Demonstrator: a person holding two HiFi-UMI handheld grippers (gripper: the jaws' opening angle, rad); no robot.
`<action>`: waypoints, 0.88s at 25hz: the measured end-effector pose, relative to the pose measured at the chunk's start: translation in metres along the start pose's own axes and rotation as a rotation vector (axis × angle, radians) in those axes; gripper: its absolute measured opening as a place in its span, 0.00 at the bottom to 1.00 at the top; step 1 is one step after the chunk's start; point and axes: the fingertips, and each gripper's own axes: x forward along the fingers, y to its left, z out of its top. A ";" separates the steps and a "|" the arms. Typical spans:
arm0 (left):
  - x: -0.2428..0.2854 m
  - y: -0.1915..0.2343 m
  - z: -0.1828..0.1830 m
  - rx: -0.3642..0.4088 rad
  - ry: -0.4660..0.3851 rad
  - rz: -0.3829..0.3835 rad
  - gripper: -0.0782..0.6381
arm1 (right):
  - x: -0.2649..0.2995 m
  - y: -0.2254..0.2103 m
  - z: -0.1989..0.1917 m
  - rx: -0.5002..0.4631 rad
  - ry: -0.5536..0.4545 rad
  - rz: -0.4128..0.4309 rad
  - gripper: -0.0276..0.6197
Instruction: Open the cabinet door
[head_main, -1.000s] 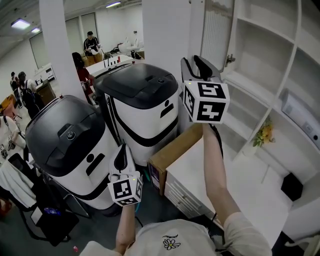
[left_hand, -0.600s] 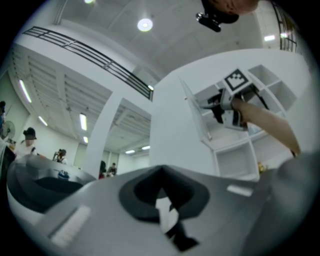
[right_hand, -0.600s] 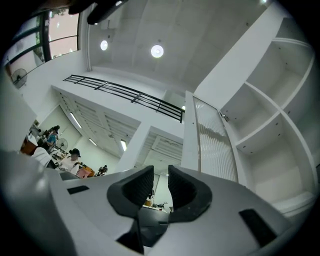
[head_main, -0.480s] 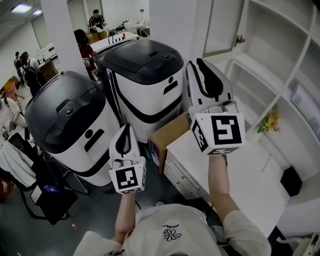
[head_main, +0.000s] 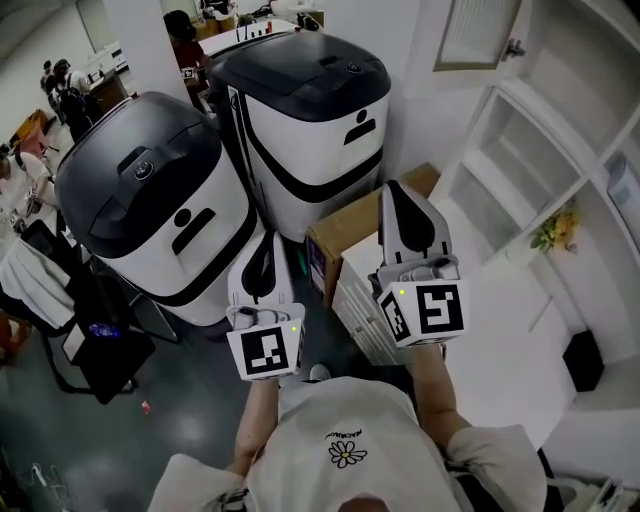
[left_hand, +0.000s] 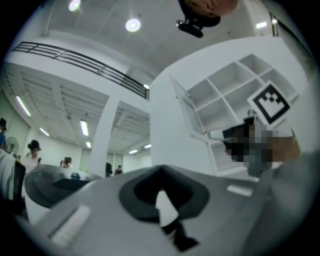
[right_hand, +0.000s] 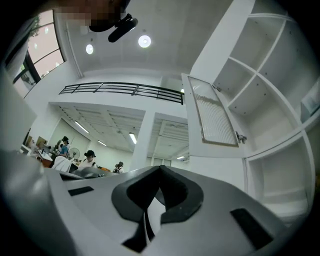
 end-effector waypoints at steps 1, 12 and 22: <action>-0.002 -0.001 0.001 -0.005 -0.005 0.004 0.12 | -0.004 0.002 -0.008 0.008 0.013 0.002 0.04; -0.014 -0.023 -0.010 -0.043 -0.004 0.009 0.12 | -0.038 0.022 -0.069 0.067 0.133 0.058 0.04; -0.019 -0.030 -0.023 -0.058 0.027 0.022 0.12 | -0.065 0.019 -0.112 0.088 0.243 0.065 0.04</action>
